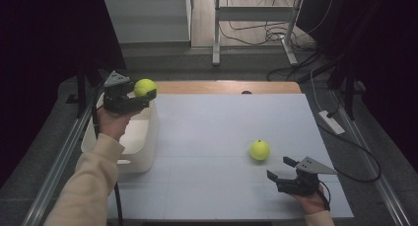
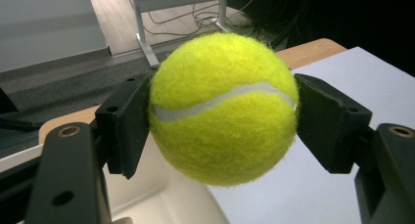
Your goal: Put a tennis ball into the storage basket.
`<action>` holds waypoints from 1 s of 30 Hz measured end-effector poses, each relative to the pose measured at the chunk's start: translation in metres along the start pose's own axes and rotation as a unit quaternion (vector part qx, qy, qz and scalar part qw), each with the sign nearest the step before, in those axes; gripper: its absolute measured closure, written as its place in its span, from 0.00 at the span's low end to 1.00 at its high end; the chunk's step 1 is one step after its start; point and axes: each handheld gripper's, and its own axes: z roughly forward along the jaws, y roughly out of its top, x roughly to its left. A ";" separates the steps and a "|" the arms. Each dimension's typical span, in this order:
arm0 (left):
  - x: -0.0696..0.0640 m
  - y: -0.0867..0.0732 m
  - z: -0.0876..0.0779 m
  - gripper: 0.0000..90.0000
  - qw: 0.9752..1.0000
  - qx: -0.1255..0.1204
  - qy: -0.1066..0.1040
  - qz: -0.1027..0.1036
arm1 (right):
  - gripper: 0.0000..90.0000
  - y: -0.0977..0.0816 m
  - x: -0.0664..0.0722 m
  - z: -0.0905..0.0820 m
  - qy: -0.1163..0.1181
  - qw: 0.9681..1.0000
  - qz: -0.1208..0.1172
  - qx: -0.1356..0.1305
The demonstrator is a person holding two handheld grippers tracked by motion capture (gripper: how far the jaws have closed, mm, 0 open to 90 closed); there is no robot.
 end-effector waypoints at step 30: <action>0.035 -0.009 -0.001 0.30 0.998 0.022 0.049 -0.026 | 0.17 0.000 0.000 0.000 0.000 1.000 -0.001 0.002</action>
